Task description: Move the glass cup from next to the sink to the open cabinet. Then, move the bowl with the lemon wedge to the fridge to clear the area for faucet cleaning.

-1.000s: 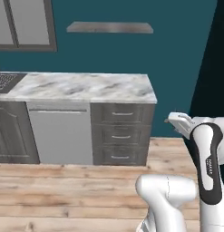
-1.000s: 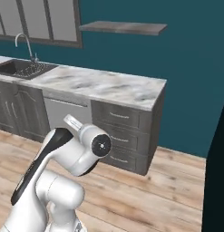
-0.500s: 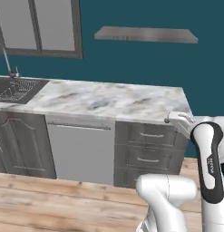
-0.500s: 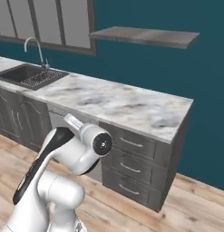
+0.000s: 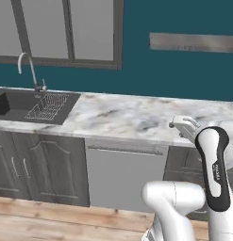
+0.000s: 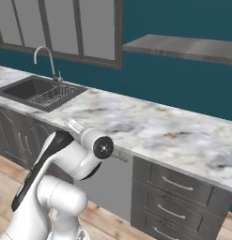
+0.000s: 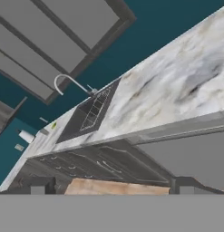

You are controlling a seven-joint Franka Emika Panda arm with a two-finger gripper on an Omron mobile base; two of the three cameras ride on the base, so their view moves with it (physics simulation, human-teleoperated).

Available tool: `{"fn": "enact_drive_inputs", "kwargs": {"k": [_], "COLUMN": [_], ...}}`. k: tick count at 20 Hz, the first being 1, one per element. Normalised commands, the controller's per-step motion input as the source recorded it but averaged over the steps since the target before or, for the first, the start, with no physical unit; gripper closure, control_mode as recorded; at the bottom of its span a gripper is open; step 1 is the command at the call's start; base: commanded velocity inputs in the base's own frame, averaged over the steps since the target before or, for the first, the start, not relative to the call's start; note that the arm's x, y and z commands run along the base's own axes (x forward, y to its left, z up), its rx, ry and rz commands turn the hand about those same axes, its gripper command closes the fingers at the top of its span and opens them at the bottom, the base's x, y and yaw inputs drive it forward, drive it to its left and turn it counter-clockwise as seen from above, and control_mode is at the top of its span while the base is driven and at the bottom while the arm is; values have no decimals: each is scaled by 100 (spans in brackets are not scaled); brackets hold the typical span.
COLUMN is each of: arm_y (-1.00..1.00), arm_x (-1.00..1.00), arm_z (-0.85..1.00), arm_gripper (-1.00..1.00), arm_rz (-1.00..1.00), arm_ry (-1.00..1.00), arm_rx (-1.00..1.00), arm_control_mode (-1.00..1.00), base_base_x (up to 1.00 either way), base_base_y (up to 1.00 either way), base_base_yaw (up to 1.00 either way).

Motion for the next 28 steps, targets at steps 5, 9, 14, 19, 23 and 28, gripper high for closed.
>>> {"fn": "enact_drive_inputs", "kwargs": {"k": [5,9,14,19,23,28], "arm_y": [0,0,0,0,0,0], "arm_x": [0,0,0,0,0,0], "arm_z": [0,0,0,0,0,0], "arm_gripper": [-100,-100,-100,-100,-100,-100], "arm_rz": [0,0,0,0,0,0], "arm_ry": [0,0,0,0,0,0], "arm_rx": [0,0,0,0,0,0], "arm_control_mode": [100,100,100,100,100,100], "base_base_x": [60,47,35,56,62,64], "base_base_y": [100,100,100,100,100,100], "base_base_yaw": [-9,-7,-7,-10,-11,-11]}}
